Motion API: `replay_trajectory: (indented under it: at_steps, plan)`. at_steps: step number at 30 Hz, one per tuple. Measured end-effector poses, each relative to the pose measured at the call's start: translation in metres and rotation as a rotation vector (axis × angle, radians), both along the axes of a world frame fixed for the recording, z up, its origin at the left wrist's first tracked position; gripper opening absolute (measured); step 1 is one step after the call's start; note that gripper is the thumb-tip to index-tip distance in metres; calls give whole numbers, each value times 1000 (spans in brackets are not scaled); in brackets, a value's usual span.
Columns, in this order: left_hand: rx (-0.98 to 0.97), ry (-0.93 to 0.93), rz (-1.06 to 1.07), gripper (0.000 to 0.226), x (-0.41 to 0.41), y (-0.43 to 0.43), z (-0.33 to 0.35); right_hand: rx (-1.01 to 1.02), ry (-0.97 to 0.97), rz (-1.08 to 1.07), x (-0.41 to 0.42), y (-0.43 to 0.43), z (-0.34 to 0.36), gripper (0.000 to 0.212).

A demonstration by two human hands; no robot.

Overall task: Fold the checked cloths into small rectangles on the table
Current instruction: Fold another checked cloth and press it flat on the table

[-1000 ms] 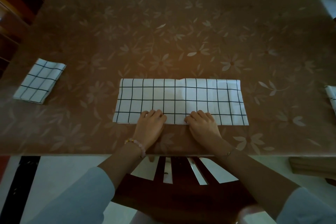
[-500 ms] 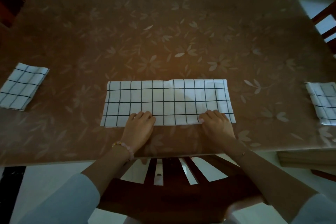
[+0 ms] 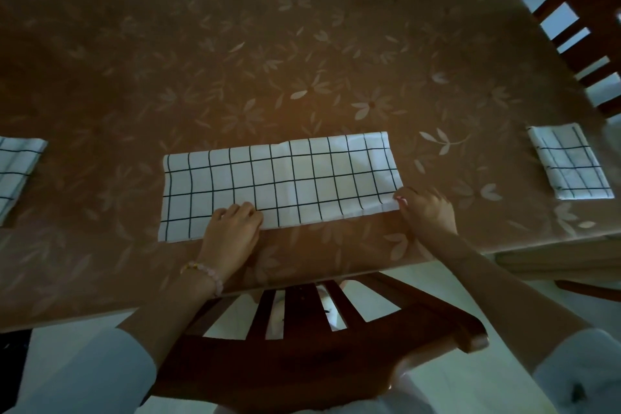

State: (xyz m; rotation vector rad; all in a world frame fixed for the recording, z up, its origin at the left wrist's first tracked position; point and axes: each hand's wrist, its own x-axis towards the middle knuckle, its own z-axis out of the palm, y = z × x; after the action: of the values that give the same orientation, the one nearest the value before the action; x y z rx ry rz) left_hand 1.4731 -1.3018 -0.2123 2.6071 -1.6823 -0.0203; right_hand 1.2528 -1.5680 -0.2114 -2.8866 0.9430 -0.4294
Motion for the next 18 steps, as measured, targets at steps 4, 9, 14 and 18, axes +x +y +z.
replay_trajectory:
  at_steps: [4, 9, 14, 18]
  plan:
    - [16, 7, -10, 16, -2, -1, 1, -18, -27, 24, -4, -3, -2, 21]
    - [4, 10, -16, 15, -1, 0, 1, -53, -36, 72, -9, -1, -7, 24]
    - [-4, 2, -17, 15, -1, 0, 1, -74, -51, 109, -15, -1, -8, 22]
    - [-20, 12, -11, 13, -2, 0, 1, -80, -47, 124, -16, -1, -10, 23]
